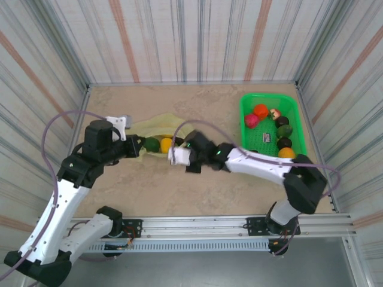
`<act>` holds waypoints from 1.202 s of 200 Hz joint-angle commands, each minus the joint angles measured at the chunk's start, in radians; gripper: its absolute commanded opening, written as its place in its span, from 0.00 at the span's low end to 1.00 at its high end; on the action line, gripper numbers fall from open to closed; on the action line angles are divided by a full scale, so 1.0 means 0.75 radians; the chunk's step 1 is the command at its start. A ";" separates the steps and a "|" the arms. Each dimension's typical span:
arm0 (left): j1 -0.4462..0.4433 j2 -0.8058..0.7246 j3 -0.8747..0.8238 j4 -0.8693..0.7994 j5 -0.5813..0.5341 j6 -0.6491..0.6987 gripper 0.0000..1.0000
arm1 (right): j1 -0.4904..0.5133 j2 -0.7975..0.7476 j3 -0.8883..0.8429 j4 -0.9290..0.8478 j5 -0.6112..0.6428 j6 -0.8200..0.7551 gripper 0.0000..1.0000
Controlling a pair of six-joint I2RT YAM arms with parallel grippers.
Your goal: Place the fake fruits into the plastic bag and tie a complex knot
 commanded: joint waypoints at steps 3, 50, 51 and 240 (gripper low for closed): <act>0.118 0.104 0.121 0.135 0.150 -0.037 0.00 | -0.157 -0.172 0.167 0.069 -0.356 0.585 0.00; 0.286 0.365 0.474 0.293 0.214 -0.202 0.00 | -0.435 -0.022 0.766 0.009 -0.349 1.154 0.00; 0.289 0.371 0.482 0.295 0.217 -0.207 0.00 | -0.439 -0.016 0.778 0.007 -0.352 1.159 0.00; 0.126 0.344 0.365 0.407 0.384 -0.253 0.00 | -0.615 -0.198 0.295 0.167 -0.408 1.372 0.09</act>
